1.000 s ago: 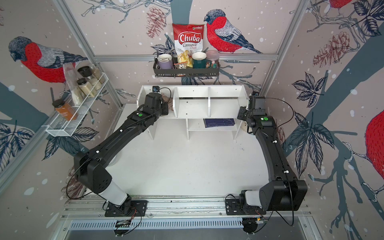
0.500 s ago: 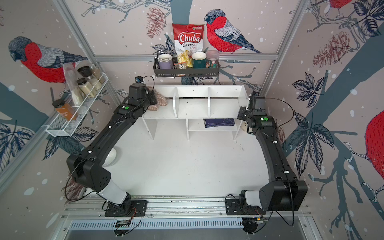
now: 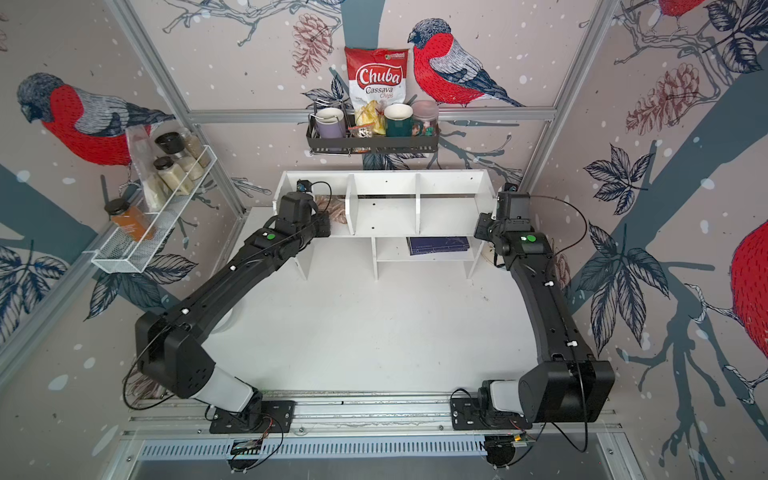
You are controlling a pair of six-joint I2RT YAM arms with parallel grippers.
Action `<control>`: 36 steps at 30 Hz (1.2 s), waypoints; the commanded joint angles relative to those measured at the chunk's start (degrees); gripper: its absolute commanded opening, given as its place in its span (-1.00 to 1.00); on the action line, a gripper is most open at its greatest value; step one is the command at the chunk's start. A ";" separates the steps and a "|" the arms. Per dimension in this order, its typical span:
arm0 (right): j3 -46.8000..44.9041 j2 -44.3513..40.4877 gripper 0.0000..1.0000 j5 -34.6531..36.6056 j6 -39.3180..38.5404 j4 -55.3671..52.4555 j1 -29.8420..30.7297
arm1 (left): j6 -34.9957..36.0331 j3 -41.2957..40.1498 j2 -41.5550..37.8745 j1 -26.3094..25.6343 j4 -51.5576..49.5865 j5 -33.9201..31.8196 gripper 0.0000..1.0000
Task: Wipe the bookshelf clean with a cloth
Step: Wipe the dust from the shelf.
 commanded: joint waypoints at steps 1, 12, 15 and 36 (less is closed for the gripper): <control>-0.44 -0.13 -1.00 -6.10 7.20 0.99 0.25 | -1.76 5.00 2.66 -0.28 0.81 2.14 -1.00; -0.23 -0.04 -1.00 -6.69 7.17 1.09 0.58 | 2.26 23.73 6.75 0.95 -6.05 -12.50 -1.00; -0.29 -0.23 -1.00 -6.74 7.26 1.29 0.58 | 2.60 23.56 6.19 1.99 -6.94 -11.83 -1.00; -0.45 -0.17 -1.00 -7.26 7.02 1.53 0.67 | -2.54 -2.11 -4.19 0.92 4.74 0.47 -0.98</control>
